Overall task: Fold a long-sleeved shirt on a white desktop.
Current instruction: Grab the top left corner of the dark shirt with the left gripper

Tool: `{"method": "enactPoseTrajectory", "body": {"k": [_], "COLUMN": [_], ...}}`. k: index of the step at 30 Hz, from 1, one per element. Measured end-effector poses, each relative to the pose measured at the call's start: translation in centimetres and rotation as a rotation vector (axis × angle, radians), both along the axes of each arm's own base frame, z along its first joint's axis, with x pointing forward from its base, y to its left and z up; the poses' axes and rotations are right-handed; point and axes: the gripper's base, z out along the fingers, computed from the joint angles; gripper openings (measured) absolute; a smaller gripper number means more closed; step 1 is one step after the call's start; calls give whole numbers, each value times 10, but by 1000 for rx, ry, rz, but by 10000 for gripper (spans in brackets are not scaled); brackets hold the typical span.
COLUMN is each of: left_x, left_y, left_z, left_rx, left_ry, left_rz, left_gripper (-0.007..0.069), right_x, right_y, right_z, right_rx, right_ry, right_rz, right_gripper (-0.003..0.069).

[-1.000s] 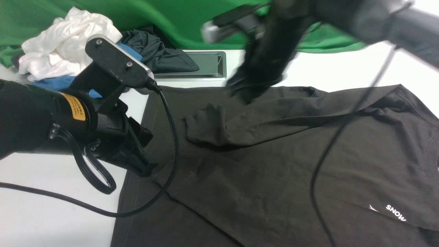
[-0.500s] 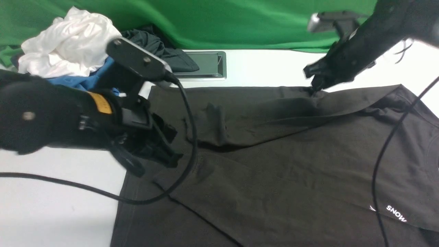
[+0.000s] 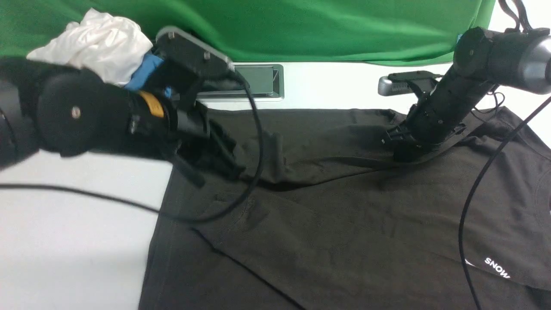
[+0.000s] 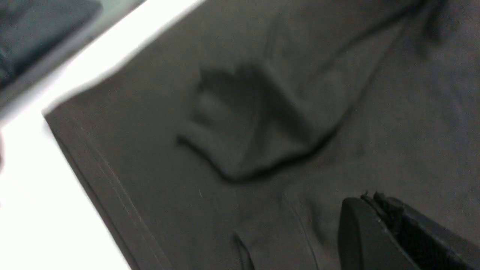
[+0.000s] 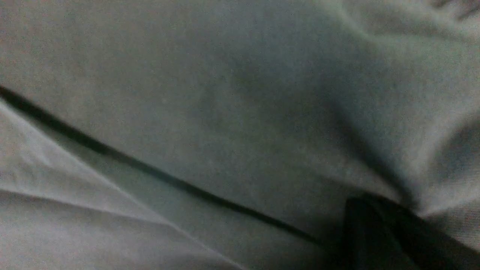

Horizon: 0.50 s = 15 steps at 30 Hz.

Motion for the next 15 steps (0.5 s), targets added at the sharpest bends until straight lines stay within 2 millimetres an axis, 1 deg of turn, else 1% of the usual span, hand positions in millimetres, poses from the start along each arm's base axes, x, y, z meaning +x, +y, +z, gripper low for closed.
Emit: {"method": "enactPoseTrajectory", "body": {"k": [1, 2, 4, 7, 8, 10, 11, 13, 14, 15], "left_x": [4, 5, 16, 29, 36, 42, 51, 62, 64, 73], "left_y": [-2, -2, -8, -15, -18, -21, -26, -31, -32, -36], "left_z": [5, 6, 13, 16, 15, 15, 12, 4, 1, -7], "left_rx": [-4, -4, -4, 5, 12, 17, 35, 58, 62, 74], "left_ry": [-8, -9, -3, 18, 32, 35, 41, 57, 64, 83], "left_rz": [-1, -1, -7, -13, -17, -23, -39, -59, -60, -65], "left_gripper": [20, 20, 20, 20, 20, 22, 31, 55, 63, 93], "right_x": [-1, -1, -6, -17, -22, -25, -28, -27, -26, -24], "right_y": [0, 0, -1, -3, -5, -5, -8, -9, -9, -10], "right_z": [0, 0, 3, 4, 5, 5, 8, 13, 14, 18], "right_rx": [0, 0, -3, -24, -39, -51, -69, -85, -84, -86], "right_ry": [3, 5, 41, 120, 140, 147, 135, 94, 83, 47], "right_rz": [0, 1, 14, 43, 54, 63, 69, 67, 64, 57], "right_gripper": [51, 51, 51, 51, 52, 52, 52, 55, 55, 57]}}
